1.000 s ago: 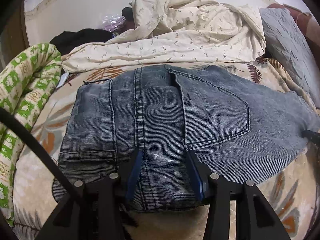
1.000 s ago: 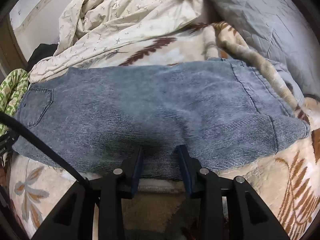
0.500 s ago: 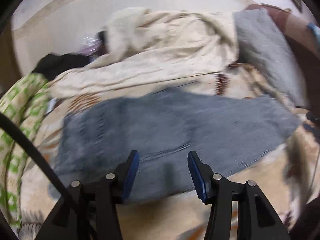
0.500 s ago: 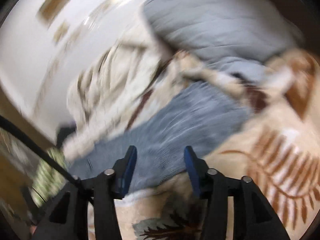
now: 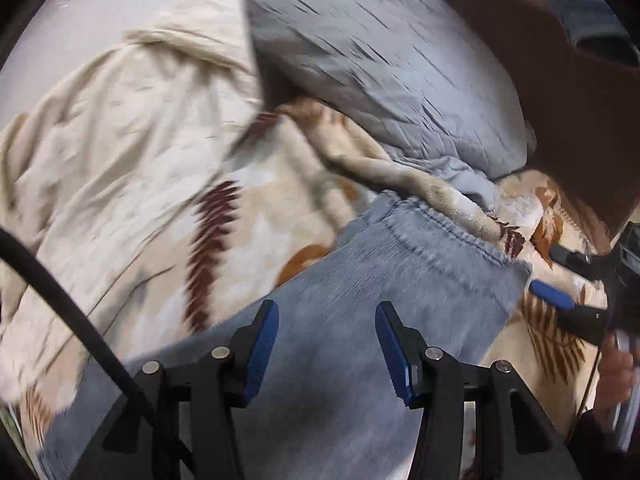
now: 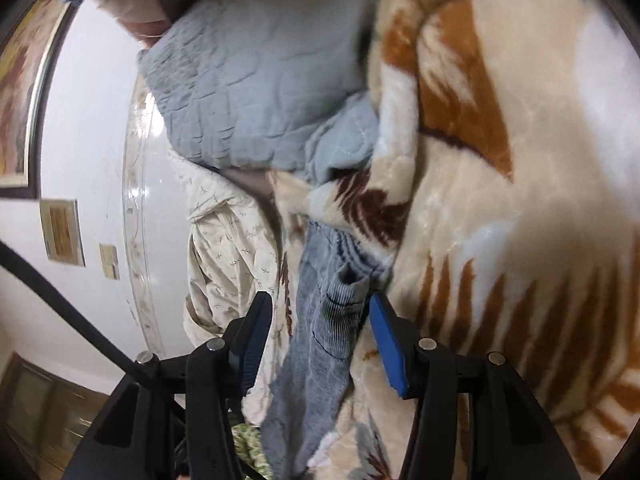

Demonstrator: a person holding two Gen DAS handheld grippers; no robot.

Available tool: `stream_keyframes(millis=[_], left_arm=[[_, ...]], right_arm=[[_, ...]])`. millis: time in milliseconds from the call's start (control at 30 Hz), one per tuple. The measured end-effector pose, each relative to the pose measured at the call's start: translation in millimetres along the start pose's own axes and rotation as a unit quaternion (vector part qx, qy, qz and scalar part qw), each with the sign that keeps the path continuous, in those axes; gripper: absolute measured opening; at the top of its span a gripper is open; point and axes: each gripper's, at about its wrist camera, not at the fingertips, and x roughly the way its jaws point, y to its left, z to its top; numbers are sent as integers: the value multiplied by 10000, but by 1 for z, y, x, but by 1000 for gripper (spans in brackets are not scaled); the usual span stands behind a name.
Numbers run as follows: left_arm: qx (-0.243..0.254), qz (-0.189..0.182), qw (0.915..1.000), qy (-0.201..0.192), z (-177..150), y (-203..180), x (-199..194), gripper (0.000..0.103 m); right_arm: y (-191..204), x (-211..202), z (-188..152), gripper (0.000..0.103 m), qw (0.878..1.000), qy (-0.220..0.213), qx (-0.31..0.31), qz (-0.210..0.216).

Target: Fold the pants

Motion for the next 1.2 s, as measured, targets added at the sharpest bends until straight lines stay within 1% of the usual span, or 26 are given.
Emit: stream_keyframes(millis=[67, 200, 300, 400, 600, 733, 833, 900, 967, 1100, 1200], left_arm=[[131, 18, 9999, 81, 17, -9, 16, 54], [265, -73, 9993, 239, 49, -20, 47, 54], [470, -185, 9978, 419, 63, -29, 67, 54], [665, -165, 9960, 567, 73, -39, 88, 52], [924, -386, 9918, 790, 81, -52, 118, 48], [1043, -438, 9896, 892, 82, -57, 129, 41], [1071, -592, 9894, 780, 84, -56, 126, 37], [1068, -694, 9902, 581, 88, -56, 119, 37], [1234, -784, 9882, 463, 89, -62, 112, 37], [1518, -703, 9834, 705, 86, -77, 125, 37], [1405, -679, 9840, 854, 87, -77, 141, 37]], right_arm=[[-2, 6, 3, 52, 9999, 48, 157, -9], [-8, 11, 4, 52, 9994, 125, 321, -72], [-14, 18, 5, 52, 9986, 257, 454, -102], [-17, 19, 7, 52, 9984, 272, 504, -32], [-17, 21, 6, 52, 9985, 299, 443, -69], [-17, 21, 5, 52, 9984, 325, 453, -56], [-16, 22, 5, 52, 9984, 329, 456, -53], [-16, 23, 5, 52, 9984, 333, 454, -58], [-15, 23, 5, 52, 9984, 334, 446, -61], [-15, 24, 4, 52, 9986, 331, 405, -105], [-15, 23, 3, 52, 9986, 333, 408, -92]])
